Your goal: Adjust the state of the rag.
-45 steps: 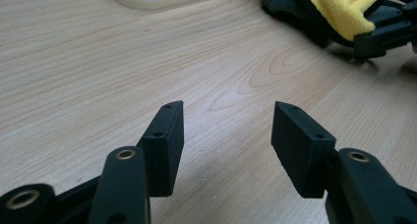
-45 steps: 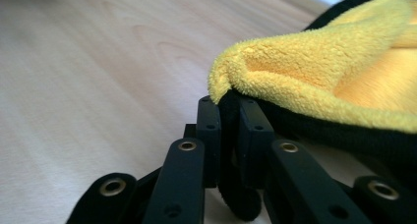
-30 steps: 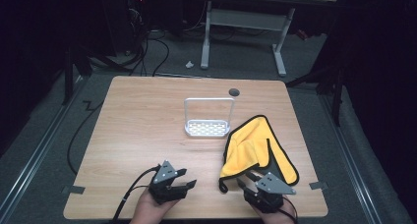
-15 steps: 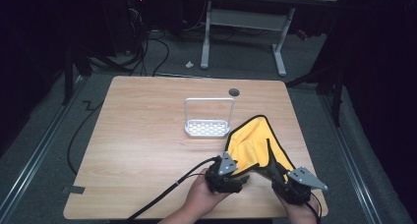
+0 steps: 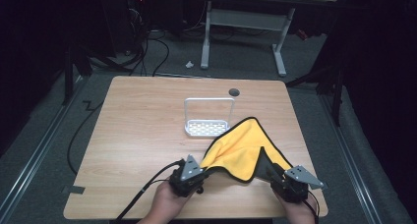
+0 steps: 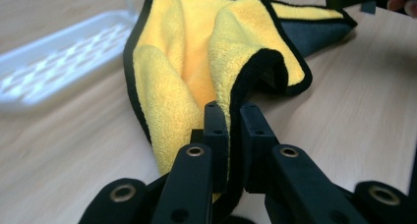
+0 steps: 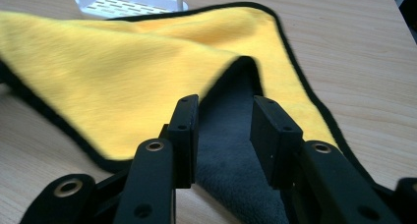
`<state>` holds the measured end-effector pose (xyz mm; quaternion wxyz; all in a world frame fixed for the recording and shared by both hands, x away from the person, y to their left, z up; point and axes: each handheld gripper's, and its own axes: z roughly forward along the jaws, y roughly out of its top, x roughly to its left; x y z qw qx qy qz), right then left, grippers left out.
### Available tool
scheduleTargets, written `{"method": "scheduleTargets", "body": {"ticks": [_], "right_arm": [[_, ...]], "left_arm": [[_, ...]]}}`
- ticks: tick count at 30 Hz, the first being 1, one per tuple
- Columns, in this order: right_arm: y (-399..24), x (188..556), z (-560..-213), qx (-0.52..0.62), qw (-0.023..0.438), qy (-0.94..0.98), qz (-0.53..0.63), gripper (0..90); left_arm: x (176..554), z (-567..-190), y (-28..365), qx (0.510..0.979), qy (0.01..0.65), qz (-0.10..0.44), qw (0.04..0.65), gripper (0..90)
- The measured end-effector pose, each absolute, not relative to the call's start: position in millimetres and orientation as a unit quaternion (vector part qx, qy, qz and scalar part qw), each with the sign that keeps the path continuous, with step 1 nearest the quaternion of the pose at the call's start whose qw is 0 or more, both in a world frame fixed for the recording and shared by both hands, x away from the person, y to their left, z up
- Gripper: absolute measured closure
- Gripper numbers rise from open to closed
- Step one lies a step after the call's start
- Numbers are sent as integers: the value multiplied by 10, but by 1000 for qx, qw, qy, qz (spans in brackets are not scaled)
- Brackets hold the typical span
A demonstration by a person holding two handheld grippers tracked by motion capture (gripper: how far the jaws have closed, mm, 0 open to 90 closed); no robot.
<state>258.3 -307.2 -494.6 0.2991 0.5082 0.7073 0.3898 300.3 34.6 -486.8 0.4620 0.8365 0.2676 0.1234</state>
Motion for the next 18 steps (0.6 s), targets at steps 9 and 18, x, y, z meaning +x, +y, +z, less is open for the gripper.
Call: {"method": "scheduleTargets", "body": {"ticks": [9,18], "right_arm": [[-3039,2677,-5102,522,292,722,348,657],[-2988,2791,-5264,528,271,748,298,706]], "left_arm": [[2833,-5111,1141,837,302,85,448,812],[2947,-5210,1458,844,320,99,419,802]]}}
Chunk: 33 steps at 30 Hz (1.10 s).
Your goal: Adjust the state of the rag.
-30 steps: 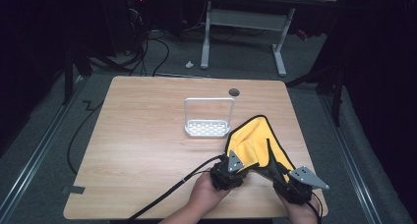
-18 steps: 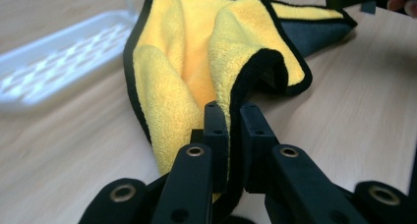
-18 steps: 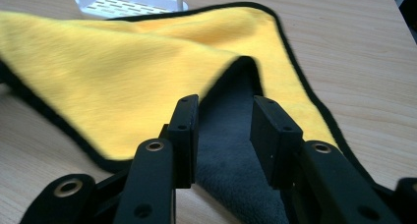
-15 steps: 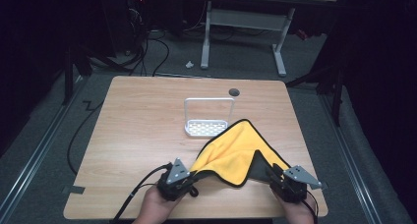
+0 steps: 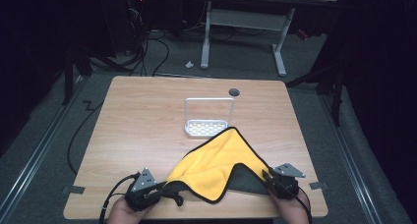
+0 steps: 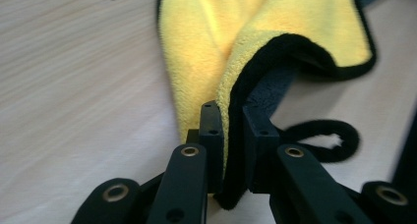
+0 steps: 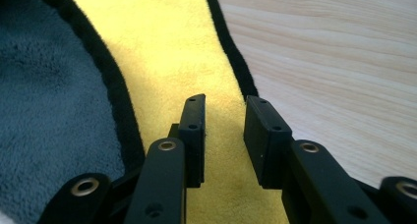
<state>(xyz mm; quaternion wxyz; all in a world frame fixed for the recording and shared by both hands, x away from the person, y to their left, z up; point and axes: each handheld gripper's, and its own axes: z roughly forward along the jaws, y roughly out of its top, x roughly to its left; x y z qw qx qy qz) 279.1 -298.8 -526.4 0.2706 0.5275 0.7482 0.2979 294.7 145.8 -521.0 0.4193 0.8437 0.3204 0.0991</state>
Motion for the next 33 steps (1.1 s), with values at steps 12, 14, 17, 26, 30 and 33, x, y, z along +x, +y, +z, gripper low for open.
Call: {"method": "scheduleTargets", "body": {"ticks": [12,14,17,26,30,33], "right_arm": [[-2711,2656,-5242,485,238,784,305,704],[-2704,2655,-5242,485,239,784,305,704],[-2720,2654,-5245,486,234,784,309,702],[-2733,2661,-5243,486,230,784,310,702],[-2729,2665,-5243,486,230,785,309,702],[-2734,2680,-5244,485,229,785,311,701]], "left_arm": [[3871,-4885,1546,821,345,202,408,797],[3899,-4853,1529,812,347,203,423,777],[3794,-5031,1554,811,375,183,410,718],[3105,-5076,1867,766,432,202,430,550],[2974,-4992,1580,780,402,165,451,552],[2953,-4984,1075,797,354,123,473,494]]}}
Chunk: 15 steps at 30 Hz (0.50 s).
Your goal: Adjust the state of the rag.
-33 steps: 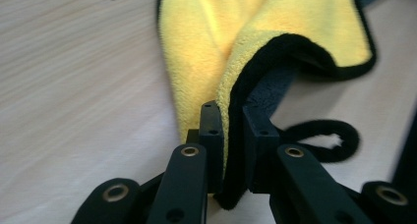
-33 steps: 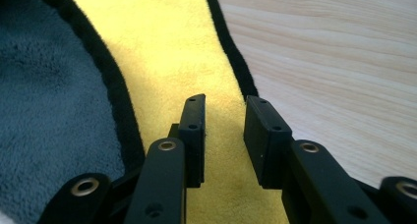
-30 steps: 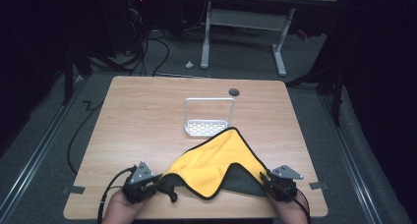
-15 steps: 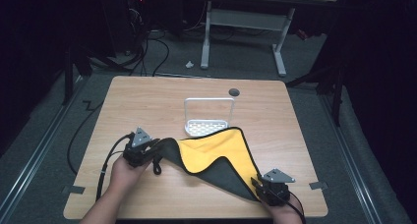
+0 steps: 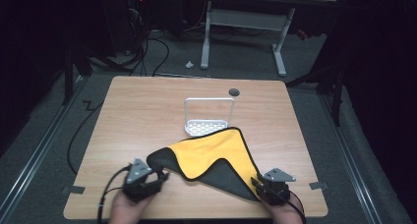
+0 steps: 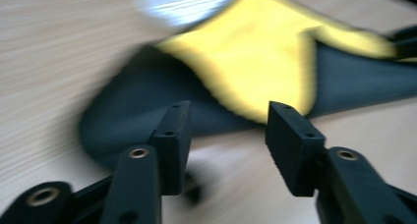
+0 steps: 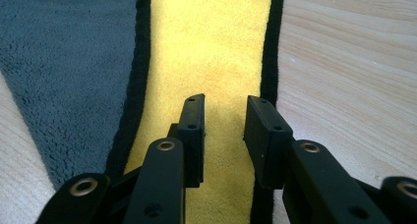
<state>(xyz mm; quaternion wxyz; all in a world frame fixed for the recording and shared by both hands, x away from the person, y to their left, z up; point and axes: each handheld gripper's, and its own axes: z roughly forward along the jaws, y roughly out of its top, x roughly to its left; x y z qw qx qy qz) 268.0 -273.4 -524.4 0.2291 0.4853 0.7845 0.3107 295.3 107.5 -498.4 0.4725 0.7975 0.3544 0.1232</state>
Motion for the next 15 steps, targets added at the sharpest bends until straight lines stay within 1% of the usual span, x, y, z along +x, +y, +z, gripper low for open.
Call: {"method": "scheduleTargets", "body": {"ticks": [1,2,4,5,6,7,8,9,10,11,12,13,15], "right_arm": [[-2732,2681,-5244,487,228,783,311,701],[-2735,2680,-5246,489,226,782,313,701],[-2742,2681,-5248,489,225,782,315,700],[-2745,2681,-5248,490,224,781,315,700],[-2745,2681,-5248,490,224,781,315,700],[-2750,2682,-5249,489,224,782,316,700],[-2752,2683,-5249,488,223,782,316,700],[-2753,2683,-5249,488,223,782,316,701],[-2753,2683,-5249,488,223,782,316,701],[-2754,2686,-5248,488,223,783,316,701],[-2751,2687,-5247,488,222,783,316,700],[-2751,2687,-5247,488,222,783,316,700],[-2751,2690,-5244,487,223,784,314,700]], "left_arm": [[2969,-5004,900,806,340,114,470,467],[2991,-5041,733,817,327,111,462,413],[3053,-5153,469,841,312,119,426,400],[3095,-5215,389,851,314,120,403,451],[3123,-5264,355,856,318,122,389,451],[3118,-5269,370,851,319,137,394,672],[3123,-5244,413,847,325,126,401,766],[3110,-5211,465,841,332,117,412,809],[3071,-5169,519,837,331,116,419,809],[3010,-5130,573,836,327,118,424,827],[2868,-5081,706,836,323,115,428,828],[2868,-5081,706,836,323,115,428,828],[2715,-5081,864,832,330,99,435,827]]}}
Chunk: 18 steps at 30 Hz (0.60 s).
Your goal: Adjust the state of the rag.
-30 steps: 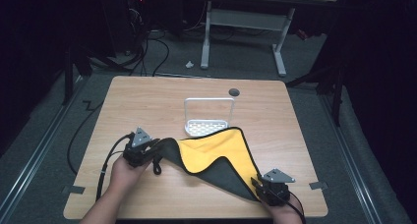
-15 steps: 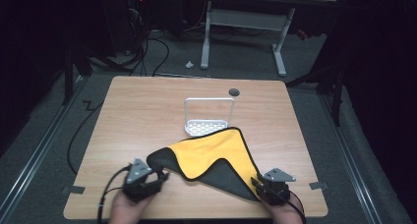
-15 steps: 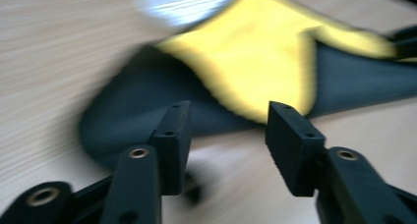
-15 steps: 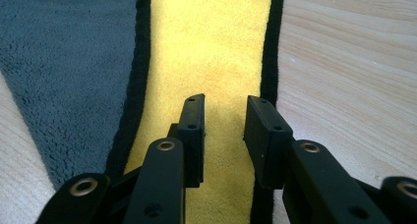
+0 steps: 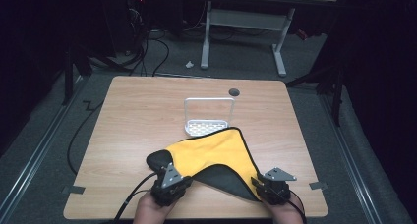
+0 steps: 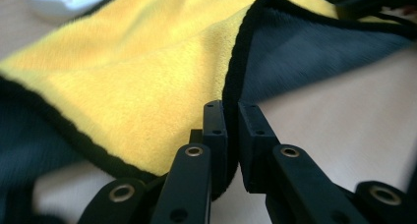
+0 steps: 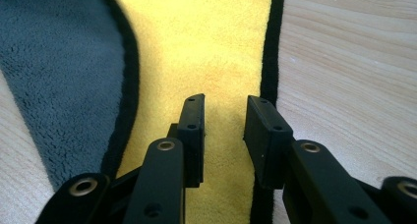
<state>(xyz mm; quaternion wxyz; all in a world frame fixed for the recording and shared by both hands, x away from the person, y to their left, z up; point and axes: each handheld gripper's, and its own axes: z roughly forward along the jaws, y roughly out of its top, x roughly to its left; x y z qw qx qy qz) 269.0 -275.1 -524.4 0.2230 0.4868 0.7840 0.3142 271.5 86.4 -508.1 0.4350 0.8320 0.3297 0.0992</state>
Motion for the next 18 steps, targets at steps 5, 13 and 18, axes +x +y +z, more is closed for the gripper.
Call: {"method": "scheduleTargets", "body": {"ticks": [5,13,18], "right_arm": [[-2715,2690,-5173,488,238,779,315,638],[-2316,3574,-4987,495,243,771,319,676],[-2116,4196,-5148,512,242,778,272,738]], "left_arm": [[2432,-5238,1160,835,352,71,416,824],[2426,-5278,1219,836,355,54,414,824],[2434,-5303,1239,836,352,43,418,824]]}}
